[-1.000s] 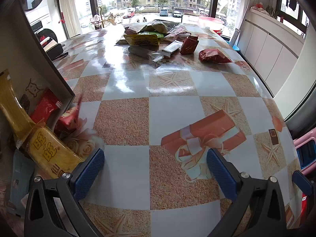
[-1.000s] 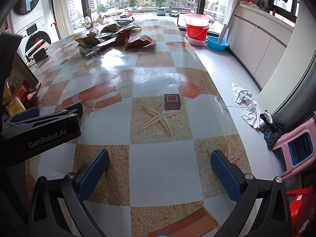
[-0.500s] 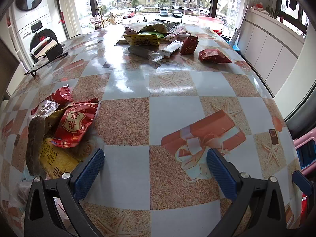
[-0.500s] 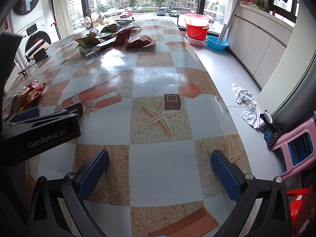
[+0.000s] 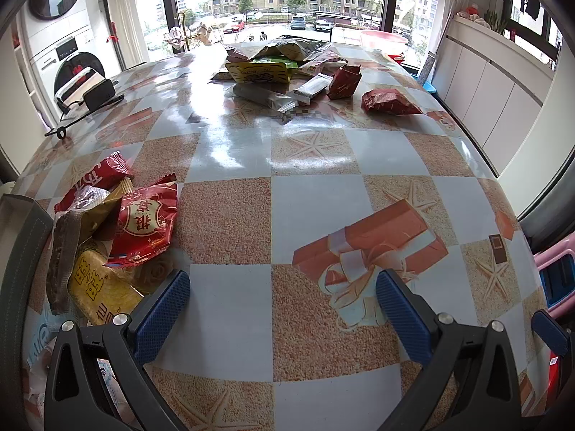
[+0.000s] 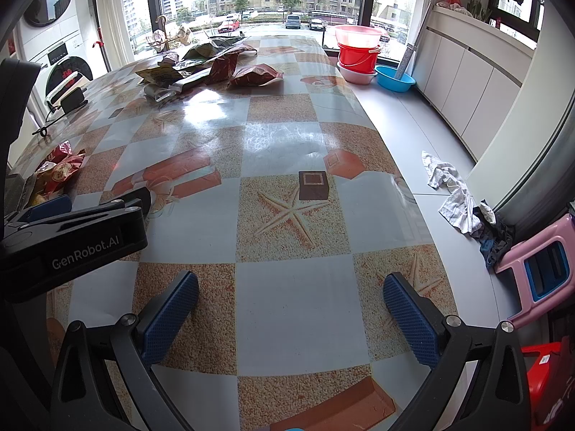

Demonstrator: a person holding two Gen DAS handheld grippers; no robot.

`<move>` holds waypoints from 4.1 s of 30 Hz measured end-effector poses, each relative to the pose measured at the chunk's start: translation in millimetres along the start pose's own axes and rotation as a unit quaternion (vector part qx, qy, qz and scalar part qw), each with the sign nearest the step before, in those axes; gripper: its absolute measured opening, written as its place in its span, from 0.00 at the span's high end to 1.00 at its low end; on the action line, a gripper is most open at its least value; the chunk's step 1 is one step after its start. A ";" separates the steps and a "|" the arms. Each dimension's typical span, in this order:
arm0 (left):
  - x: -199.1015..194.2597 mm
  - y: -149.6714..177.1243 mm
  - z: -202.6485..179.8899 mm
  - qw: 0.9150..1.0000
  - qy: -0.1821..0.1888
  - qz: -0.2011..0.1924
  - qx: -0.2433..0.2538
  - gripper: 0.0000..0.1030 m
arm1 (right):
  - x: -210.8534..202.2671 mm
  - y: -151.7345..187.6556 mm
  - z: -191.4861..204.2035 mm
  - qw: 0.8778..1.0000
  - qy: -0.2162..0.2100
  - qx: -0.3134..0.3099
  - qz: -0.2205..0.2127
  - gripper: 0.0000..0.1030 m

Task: Organize snacks

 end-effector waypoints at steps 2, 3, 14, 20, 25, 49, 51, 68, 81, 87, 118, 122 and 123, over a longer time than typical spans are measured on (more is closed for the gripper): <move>0.0 0.0 0.0 1.000 0.000 0.000 0.000 0.00 | 0.1 0.0 0.5 1.000 0.000 0.000 0.000 0.00; 0.0 0.0 0.0 1.000 0.000 0.000 0.000 0.00 | 0.1 0.0 0.7 1.000 0.000 0.000 0.000 0.00; 0.0 0.0 0.0 1.000 0.000 0.000 0.000 0.00 | -6.7 7.9 0.2 1.000 -0.004 -0.004 -0.004 0.00; 0.0 0.0 0.0 1.000 0.000 0.000 0.000 0.00 | -4.2 6.6 0.0 1.000 -0.004 -0.004 -0.004 0.00; 0.0 0.0 0.0 1.000 0.000 0.000 0.000 0.00 | -4.6 6.9 1.0 1.000 -0.005 -0.004 -0.004 0.00; 0.0 0.0 0.0 1.000 0.000 0.000 0.000 0.00 | -4.8 7.4 0.9 1.000 -0.005 -0.003 -0.004 0.00; 0.0 0.0 0.0 1.000 0.000 0.000 0.000 0.00 | -4.9 7.0 0.7 1.000 -0.005 -0.003 -0.004 0.00; 0.0 0.0 0.0 1.000 0.000 0.000 0.000 0.00 | -4.8 7.7 0.7 1.000 -0.005 -0.004 -0.004 0.00; 0.0 0.0 0.0 1.000 0.000 0.000 0.000 0.00 | -4.8 7.0 0.6 1.000 -0.005 -0.004 -0.004 0.00; 0.0 0.0 0.0 1.000 0.000 0.000 0.000 0.00 | -4.8 7.1 0.9 1.000 -0.005 -0.004 -0.004 0.00; 0.0 0.0 0.0 1.000 0.000 0.000 0.000 0.00 | -5.2 7.4 0.4 1.000 -0.006 -0.002 -0.003 0.00; 0.0 0.0 0.0 1.000 0.000 0.000 0.000 0.00 | -5.2 7.1 0.9 1.000 -0.006 -0.003 -0.004 0.00; 0.0 0.0 0.0 1.000 0.000 0.000 0.000 0.00 | -5.4 7.2 0.9 1.000 -0.005 -0.004 -0.005 0.00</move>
Point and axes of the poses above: each gripper's, at about its wrist camera, not at the fingertips, and x roughly the way its jaws point, z to its left, y to its underside, the point moved 7 cm from there along x, roughly the way its jaws point, and after that the axes turned 2 degrees about x, right-handed, at the moved point
